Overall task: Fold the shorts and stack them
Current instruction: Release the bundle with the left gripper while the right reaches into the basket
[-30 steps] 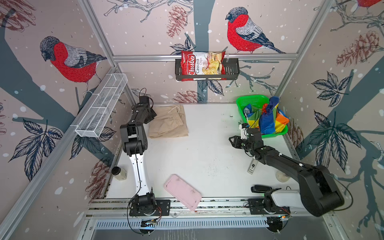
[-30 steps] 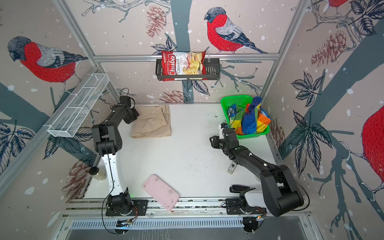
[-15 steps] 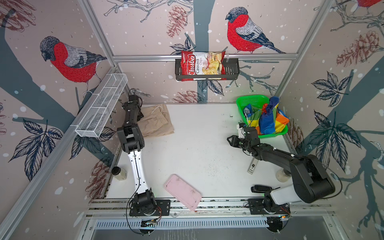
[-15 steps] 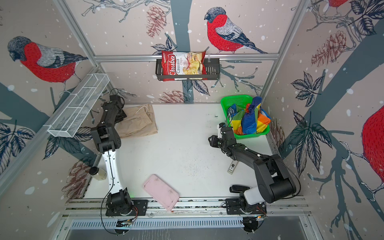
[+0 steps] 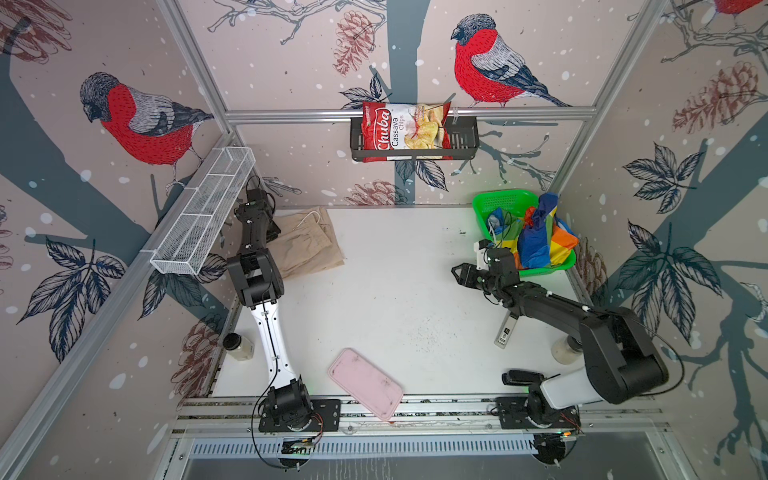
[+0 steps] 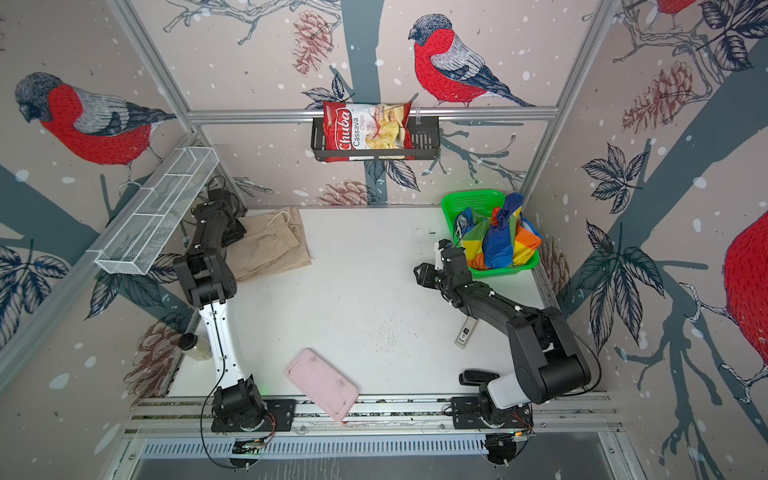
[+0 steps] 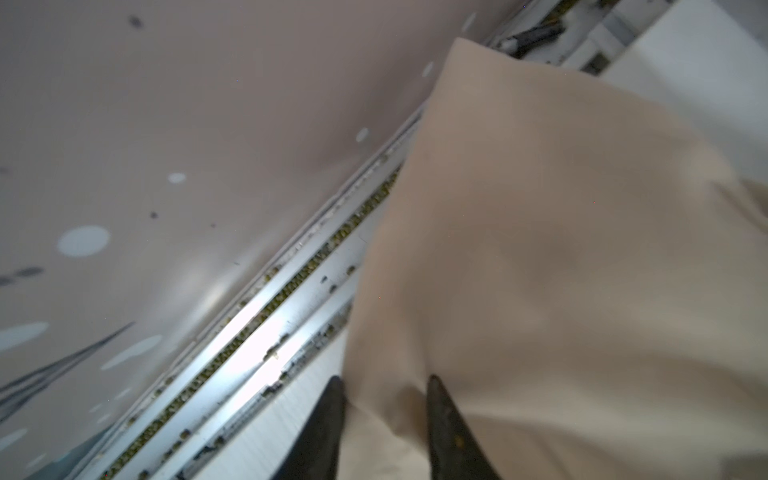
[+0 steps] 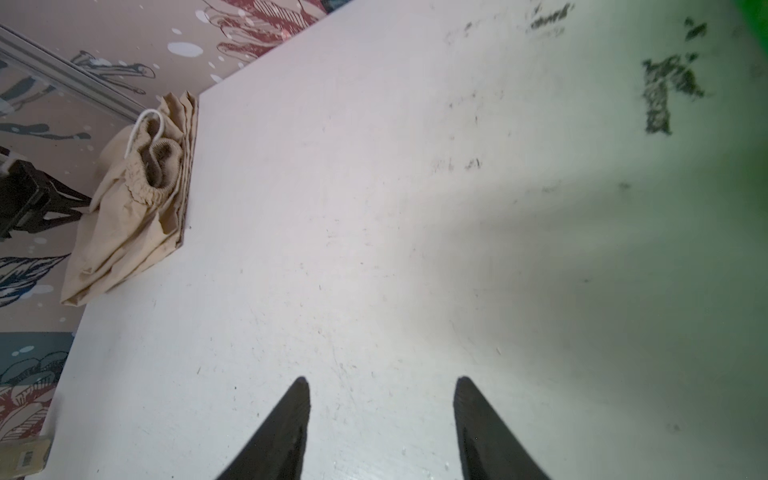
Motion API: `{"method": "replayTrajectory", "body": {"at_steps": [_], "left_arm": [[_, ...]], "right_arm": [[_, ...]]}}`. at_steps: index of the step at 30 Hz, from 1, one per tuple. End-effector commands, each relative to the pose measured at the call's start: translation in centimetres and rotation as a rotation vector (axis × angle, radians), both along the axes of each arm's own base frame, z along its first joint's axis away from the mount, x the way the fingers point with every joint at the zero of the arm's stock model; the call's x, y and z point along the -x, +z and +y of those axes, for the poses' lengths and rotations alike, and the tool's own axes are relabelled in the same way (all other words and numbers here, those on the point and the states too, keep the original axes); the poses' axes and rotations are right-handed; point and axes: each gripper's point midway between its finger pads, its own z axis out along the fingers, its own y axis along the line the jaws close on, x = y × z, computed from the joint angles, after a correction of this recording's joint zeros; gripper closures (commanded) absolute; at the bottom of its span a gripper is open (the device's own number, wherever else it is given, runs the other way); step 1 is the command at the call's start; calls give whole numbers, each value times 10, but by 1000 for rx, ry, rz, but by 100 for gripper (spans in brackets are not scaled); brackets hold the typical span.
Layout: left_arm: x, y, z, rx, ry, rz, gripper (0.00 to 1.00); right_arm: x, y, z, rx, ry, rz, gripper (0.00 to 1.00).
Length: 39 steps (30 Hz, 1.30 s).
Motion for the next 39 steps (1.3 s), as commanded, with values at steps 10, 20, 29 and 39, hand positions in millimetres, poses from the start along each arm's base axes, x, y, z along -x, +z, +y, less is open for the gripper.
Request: {"method": "replayTrajectory", "body": {"at_steps": [10, 20, 29, 39], "left_arm": [[7, 83, -88, 179, -110, -183, 45], [4, 172, -280, 292, -466, -462, 43], [113, 231, -336, 179, -624, -760, 34], [241, 227, -304, 280, -610, -1029, 2]], "right_arm": [[-15, 136, -97, 202, -419, -258, 10], [-33, 166, -199, 288, -742, -219, 0], [-65, 103, -270, 380, -843, -8, 0], [-104, 34, -262, 331, -709, 79, 14]]}}
